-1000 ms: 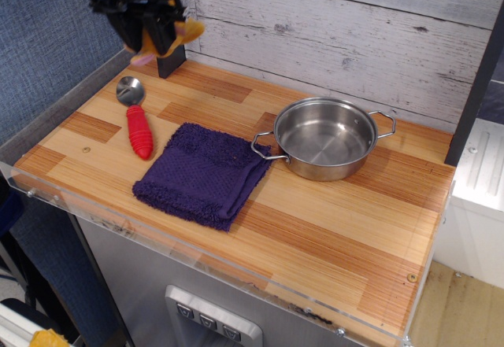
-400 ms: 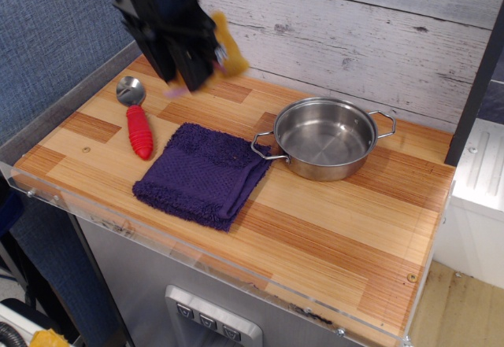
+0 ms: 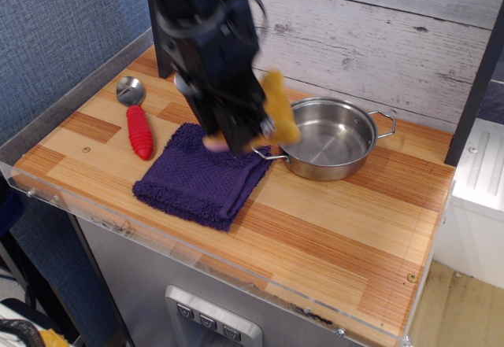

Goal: Move the bunny in front of the pan

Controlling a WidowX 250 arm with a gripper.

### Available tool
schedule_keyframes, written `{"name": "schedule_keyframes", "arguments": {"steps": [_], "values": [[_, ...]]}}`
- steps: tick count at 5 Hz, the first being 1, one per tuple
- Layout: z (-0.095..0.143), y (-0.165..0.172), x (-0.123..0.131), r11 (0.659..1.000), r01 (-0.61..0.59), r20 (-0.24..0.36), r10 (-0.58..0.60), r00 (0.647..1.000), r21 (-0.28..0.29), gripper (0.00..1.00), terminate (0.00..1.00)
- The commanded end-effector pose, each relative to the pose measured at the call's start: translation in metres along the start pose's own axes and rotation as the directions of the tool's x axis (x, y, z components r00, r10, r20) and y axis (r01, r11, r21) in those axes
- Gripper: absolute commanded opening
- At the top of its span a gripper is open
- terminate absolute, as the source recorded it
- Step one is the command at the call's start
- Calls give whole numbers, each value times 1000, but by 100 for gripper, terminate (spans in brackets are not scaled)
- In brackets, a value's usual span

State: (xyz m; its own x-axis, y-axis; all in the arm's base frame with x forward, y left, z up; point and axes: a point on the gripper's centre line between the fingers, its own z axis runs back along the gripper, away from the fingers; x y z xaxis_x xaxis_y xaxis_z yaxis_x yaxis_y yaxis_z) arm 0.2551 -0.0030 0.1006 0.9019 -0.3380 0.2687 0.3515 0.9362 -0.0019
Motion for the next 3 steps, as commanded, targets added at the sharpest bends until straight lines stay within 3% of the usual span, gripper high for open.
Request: {"name": "schedule_keyframes", "arguments": {"steps": [1,3], "values": [[-34,-25,-20,997,80,-53,-79,995,15,0,0],[-69,-51,-16,992,125,-85,-126,988,-16,0,0]]}}
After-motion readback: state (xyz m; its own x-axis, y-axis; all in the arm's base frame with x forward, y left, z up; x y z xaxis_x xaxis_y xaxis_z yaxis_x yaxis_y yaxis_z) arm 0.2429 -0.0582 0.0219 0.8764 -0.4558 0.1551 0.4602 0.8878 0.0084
